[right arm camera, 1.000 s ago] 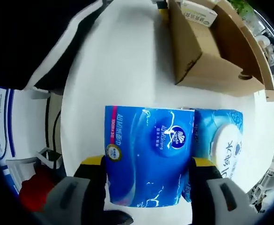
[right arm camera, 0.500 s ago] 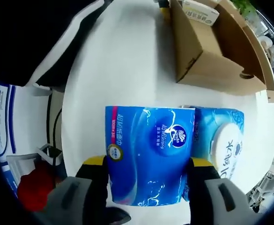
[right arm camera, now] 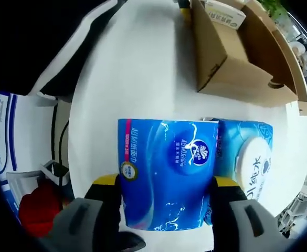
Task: Operate the shoe box by opening the lid, removing the specified soft item, and placing it in the target area until the item is outside and the box remains undamaged.
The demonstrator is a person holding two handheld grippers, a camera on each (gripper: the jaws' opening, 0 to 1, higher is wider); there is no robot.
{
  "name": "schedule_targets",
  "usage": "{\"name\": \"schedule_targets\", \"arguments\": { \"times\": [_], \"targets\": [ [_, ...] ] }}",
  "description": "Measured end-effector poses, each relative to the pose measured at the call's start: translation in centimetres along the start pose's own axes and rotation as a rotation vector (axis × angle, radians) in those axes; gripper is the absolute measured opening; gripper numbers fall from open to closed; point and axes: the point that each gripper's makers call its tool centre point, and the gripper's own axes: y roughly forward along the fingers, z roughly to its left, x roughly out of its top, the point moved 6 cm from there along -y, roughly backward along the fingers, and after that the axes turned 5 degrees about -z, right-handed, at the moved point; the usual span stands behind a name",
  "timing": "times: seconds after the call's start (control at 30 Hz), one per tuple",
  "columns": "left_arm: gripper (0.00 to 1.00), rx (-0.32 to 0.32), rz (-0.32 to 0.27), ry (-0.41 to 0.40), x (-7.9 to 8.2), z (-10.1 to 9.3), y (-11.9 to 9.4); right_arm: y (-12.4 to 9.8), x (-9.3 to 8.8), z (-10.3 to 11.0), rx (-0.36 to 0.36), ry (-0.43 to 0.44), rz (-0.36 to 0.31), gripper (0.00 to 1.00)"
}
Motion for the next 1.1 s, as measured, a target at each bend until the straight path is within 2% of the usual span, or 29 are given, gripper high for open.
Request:
{"name": "schedule_targets", "arguments": {
  "times": [0.63,0.83,0.9,1.0,1.1],
  "targets": [
    [0.03,0.000,0.002,-0.003,-0.4,0.1,0.4,-0.5,-0.3,-0.2,-0.011,0.028,-0.011,0.68],
    [0.03,0.000,0.004,-0.010,-0.8,0.2,0.8,-2.1,0.5,-0.9,-0.012,0.067,-0.045,0.67],
    [0.03,0.001,0.003,-0.007,-0.5,0.1,0.4,-3.3,1.3,-1.6,-0.044,0.094,-0.077,0.66],
    [0.03,0.002,0.003,-0.006,-0.1,0.0,0.0,-5.5,2.1,-2.2,-0.073,0.086,-0.089,0.65],
    [0.03,0.001,0.003,-0.004,-0.6,0.2,0.6,-7.0,3.1,-3.5,-0.121,0.085,-0.115,0.64]
  ]
}}
